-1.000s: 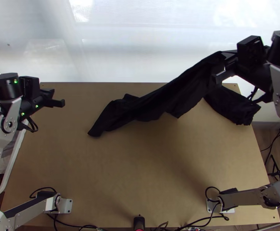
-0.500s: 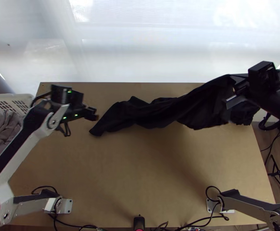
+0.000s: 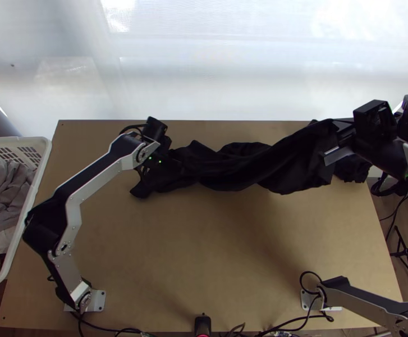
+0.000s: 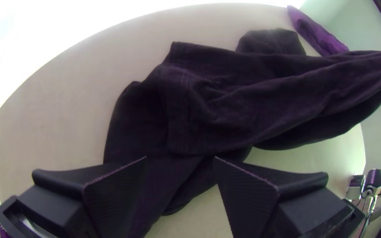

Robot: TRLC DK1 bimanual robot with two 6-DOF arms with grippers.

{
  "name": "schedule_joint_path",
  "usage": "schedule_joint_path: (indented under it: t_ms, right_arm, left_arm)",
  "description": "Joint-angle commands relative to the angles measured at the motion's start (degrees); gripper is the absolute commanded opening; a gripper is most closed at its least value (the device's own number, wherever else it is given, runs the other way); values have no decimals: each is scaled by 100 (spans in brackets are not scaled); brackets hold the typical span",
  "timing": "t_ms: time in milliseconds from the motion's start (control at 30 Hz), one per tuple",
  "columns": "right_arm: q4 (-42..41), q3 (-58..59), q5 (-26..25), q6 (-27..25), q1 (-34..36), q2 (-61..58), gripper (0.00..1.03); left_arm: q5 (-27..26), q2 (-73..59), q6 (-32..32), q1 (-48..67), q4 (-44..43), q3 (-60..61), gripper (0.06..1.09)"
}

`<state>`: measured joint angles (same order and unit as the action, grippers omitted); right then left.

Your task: Fold the t-shirt

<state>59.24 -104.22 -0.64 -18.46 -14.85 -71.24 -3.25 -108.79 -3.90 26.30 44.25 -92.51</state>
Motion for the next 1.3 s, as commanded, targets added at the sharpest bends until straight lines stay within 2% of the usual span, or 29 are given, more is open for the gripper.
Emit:
schedule_joint_path:
  t_ms: [0,167,500,600,667,800,900,1267]
  right_arm:
    - [0,87,-94,0,-18,14,3]
    - [0,174,-129,70,-79,58,3]
    - [96,262,-199,44,-88,198,3]
    - [96,297,-217,35,-88,216,3]
    - [96,306,-226,35,-88,216,3]
    - [96,306,-226,26,-97,207,3]
    - [87,297,-226,26,-106,216,3]
    - [96,403,-270,18,-88,313,3]
  left_arm:
    - [-9,-793,-58,129,-48,-312,80]
    - [-1,-1004,-216,112,-443,-347,80]
    - [96,-1399,-251,138,-575,-637,79]
    - [96,-1504,-251,138,-531,-637,67]
    - [87,-1531,-260,138,-487,-637,66]
    - [70,-1513,-251,156,-426,-698,30]
    - [70,-1513,-216,147,-417,-742,11]
    - [78,-1250,-128,-11,-364,-760,9]
